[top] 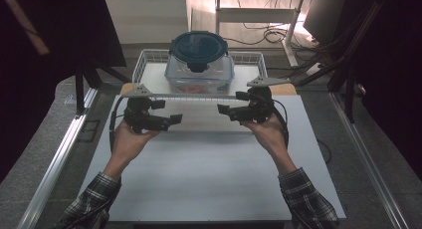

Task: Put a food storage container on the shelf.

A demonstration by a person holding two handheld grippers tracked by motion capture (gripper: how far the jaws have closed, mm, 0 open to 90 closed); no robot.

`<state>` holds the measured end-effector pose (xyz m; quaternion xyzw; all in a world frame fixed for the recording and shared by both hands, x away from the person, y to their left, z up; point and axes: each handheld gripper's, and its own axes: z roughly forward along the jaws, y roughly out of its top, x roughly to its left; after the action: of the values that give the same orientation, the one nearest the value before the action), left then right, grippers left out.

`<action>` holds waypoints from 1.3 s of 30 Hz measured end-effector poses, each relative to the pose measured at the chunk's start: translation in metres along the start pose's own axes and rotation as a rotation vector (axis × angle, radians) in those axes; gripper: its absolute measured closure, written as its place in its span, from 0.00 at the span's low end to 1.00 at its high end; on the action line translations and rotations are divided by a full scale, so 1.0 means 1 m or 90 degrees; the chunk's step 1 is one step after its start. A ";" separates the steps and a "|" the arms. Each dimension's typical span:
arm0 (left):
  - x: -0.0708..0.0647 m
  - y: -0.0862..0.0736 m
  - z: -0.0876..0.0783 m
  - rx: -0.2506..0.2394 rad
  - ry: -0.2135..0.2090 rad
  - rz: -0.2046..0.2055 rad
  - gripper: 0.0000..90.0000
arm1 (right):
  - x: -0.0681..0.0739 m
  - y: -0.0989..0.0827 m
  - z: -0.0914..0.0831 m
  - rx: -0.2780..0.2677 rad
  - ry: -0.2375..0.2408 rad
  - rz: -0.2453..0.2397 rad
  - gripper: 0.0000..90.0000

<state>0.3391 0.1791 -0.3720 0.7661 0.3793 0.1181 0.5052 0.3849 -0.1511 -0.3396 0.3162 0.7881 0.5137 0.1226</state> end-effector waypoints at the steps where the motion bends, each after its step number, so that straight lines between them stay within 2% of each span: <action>1: -0.001 -0.004 0.000 0.003 0.000 -0.002 0.12 | 0.001 -0.004 0.000 0.003 0.000 -0.003 0.12; 6: -0.008 -0.025 0.000 0.022 0.003 0.016 0.09 | 0.007 -0.023 -0.003 0.023 -0.002 -0.025 0.07; 15: -0.021 -0.066 0.008 0.036 -0.001 0.019 0.06 | 0.021 -0.058 -0.007 0.052 0.006 -0.058 0.02; 19: -0.025 -0.087 0.009 0.044 0.002 0.017 0.05 | 0.025 -0.075 -0.011 0.061 0.007 -0.059 0.02; 27: -0.032 -0.124 0.005 0.055 0.007 0.019 0.05 | 0.023 -0.106 -0.020 0.071 0.003 -0.051 0.02; 29: -0.034 -0.131 0.004 0.065 0.012 0.024 0.05 | 0.024 -0.113 -0.021 0.071 0.002 -0.048 0.02; 39: -0.040 -0.165 -0.006 0.078 0.036 0.033 0.04 | 0.032 -0.143 -0.033 0.070 -0.005 -0.047 0.02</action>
<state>0.2319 0.1885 -0.5034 0.8016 0.3797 0.1294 0.4433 0.2901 -0.1942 -0.4474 0.2950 0.8259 0.4635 0.1268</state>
